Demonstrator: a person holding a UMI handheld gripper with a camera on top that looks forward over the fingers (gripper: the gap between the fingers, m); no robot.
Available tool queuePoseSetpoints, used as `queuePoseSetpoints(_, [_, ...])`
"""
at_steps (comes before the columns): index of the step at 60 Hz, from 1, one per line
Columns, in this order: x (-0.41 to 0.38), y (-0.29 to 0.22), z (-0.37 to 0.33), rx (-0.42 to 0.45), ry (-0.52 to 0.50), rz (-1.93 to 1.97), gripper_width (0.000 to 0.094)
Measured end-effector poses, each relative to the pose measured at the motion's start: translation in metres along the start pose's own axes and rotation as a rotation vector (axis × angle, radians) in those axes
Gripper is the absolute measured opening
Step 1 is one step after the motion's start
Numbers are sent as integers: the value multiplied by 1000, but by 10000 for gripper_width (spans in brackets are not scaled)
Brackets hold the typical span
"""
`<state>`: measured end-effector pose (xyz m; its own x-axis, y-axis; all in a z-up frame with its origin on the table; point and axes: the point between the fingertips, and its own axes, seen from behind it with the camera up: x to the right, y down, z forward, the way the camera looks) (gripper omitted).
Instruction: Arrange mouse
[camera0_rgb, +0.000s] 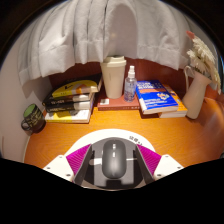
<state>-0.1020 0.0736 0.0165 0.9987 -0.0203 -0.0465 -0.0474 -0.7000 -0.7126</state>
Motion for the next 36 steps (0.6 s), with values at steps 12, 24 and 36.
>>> queuePoseSetpoints(12, [-8, -52, -90, 111, -60, -26, 863])
queuePoseSetpoints(24, [8, -69, -191, 200, -85, -27, 857])
queuePoseSetpoints(36, [37, -48, -253, 226, -97, -61, 854])
